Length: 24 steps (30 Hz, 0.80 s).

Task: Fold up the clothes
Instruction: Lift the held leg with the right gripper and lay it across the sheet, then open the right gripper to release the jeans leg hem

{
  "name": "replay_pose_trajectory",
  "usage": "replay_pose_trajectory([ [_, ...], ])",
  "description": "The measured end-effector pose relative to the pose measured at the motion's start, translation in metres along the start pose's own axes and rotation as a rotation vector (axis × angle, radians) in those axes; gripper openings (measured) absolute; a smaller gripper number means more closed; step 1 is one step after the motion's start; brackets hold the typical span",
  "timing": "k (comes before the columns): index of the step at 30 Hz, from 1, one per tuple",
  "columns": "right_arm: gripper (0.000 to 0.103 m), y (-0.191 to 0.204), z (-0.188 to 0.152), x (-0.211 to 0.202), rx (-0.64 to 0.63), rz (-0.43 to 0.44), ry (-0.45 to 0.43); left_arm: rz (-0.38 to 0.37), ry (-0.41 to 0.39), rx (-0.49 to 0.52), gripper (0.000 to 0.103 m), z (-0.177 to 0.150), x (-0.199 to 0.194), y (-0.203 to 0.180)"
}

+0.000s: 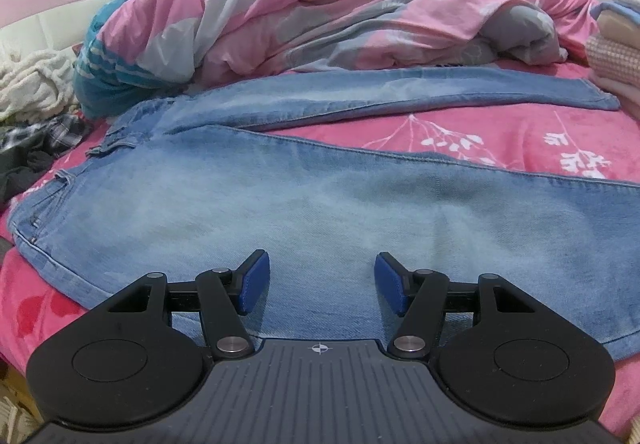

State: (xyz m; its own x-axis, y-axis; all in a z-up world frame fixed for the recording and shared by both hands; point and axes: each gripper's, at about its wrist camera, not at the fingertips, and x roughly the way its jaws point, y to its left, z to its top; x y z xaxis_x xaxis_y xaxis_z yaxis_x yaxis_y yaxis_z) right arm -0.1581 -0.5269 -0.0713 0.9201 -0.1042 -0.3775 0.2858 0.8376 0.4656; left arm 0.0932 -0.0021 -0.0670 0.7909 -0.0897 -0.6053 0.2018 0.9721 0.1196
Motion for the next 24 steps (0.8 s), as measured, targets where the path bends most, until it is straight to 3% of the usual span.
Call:
replay_pose_trajectory([
  [3, 0.043, -0.014, 0.001, 0.003, 0.164, 0.06, 0.015, -0.018, -0.012, 0.012, 0.06, 0.005, -0.001, -0.003],
  [5, 0.043, -0.012, 0.0, 0.007, 0.182, 0.07, 0.031, -0.027, -0.012, 0.033, 0.06, 0.008, -0.001, -0.009],
  [10, 0.044, -0.007, 0.001, 0.032, 0.187, -0.064, 0.099, -0.068, -0.03, 0.079, 0.061, 0.011, 0.001, -0.027],
  [12, 0.045, -0.007, -0.001, 0.04, 0.163, -0.114, 0.116, -0.072, -0.032, 0.101, 0.061, 0.009, 0.004, -0.034],
  [18, 0.044, 0.019, -0.025, 0.051, -0.064, -0.127, 0.26, -0.055, -0.047, 0.107, 0.062, 0.007, 0.012, -0.035],
  [24, 0.045, 0.019, -0.003, 0.048, -0.05, -0.164, 0.172, -0.058, -0.053, 0.101, 0.063, 0.006, 0.016, -0.033],
])
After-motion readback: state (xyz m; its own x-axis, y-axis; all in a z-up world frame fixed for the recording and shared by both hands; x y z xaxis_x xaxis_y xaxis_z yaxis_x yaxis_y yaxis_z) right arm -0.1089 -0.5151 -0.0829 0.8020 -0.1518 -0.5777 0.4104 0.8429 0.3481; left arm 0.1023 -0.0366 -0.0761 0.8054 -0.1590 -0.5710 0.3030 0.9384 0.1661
